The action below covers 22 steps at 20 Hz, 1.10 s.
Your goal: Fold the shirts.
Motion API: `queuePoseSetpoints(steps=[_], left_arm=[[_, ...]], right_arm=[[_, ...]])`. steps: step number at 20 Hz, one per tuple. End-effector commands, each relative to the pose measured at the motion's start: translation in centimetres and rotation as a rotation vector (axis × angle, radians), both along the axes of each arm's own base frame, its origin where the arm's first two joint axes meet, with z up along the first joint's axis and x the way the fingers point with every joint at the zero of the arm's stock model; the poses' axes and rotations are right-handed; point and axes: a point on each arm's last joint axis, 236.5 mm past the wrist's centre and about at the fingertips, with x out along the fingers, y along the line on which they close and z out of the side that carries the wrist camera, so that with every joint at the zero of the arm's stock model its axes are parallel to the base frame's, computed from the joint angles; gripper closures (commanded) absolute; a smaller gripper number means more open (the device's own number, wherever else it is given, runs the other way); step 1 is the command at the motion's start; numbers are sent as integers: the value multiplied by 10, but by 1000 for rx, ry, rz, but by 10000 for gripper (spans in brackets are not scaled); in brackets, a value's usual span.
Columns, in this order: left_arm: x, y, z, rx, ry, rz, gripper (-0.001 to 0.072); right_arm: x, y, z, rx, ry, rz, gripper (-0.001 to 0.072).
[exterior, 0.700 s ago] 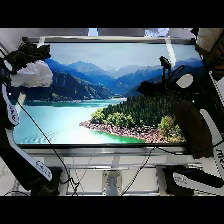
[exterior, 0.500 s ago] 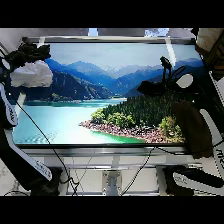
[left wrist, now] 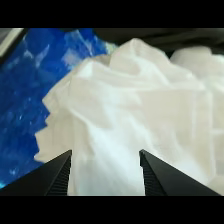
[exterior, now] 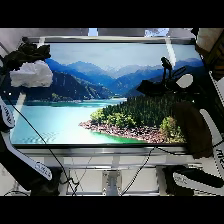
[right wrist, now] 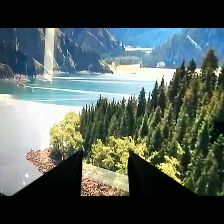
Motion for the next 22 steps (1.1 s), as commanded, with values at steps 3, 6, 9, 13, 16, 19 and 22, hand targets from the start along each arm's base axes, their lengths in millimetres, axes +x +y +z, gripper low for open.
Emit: queuePoseSetpoints(steps=[3, 6, 9, 13, 16, 19, 22], left_arm=[[-22, 7, -15, -22, 95, 27, 201], [-9, -4, -24, -87, 52, 13, 202], [10, -41, -54, -299, 4, -11, 346], [39, -105, -53, -623, -115, -82, 693], [59, -226, 41, -1016, -340, -439, 695], [21, -367, 154, -1306, -458, -859, 696], [-48, -511, 185, -1314, -284, -1143, 696]], right_arm=[[0, 0, 1, 0, -1, 0, 387], [1, 0, 1, -2, -7, -1, 387], [1, 0, 1, -2, -7, 0, 387], [3, -1, 2, -17, -34, 21, 387], [17, -5, 8, -28, -100, -2, 388], [38, -14, 20, -48, -200, -47, 410], [55, -32, 30, -112, -293, -91, 471]])
